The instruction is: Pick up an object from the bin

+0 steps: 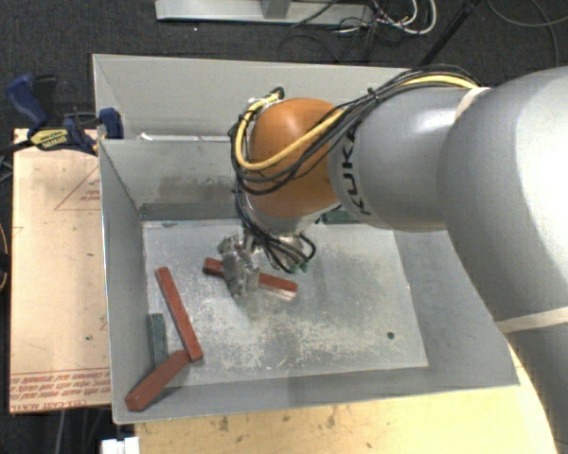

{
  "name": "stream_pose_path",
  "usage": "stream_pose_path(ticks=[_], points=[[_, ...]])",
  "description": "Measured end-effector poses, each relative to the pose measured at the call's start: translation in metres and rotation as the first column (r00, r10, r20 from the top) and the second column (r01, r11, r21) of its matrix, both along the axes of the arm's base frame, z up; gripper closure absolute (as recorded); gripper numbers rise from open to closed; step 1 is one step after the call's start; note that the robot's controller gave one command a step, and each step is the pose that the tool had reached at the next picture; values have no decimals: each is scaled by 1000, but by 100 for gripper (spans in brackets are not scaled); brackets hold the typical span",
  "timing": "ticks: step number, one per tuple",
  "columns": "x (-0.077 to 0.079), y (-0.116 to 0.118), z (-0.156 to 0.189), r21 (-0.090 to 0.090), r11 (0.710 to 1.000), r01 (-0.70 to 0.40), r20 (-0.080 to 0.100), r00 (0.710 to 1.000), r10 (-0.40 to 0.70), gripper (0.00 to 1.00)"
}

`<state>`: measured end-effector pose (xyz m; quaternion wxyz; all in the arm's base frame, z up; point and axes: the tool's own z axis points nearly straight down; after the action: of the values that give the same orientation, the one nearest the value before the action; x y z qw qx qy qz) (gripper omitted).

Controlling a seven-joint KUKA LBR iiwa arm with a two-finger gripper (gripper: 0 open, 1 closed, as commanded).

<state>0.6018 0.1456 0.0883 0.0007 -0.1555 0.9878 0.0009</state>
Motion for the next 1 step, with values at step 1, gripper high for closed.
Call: stream_pose_path(ticks=[1], points=[[0,0,0,0,1000,0,0,1000,0,0]])
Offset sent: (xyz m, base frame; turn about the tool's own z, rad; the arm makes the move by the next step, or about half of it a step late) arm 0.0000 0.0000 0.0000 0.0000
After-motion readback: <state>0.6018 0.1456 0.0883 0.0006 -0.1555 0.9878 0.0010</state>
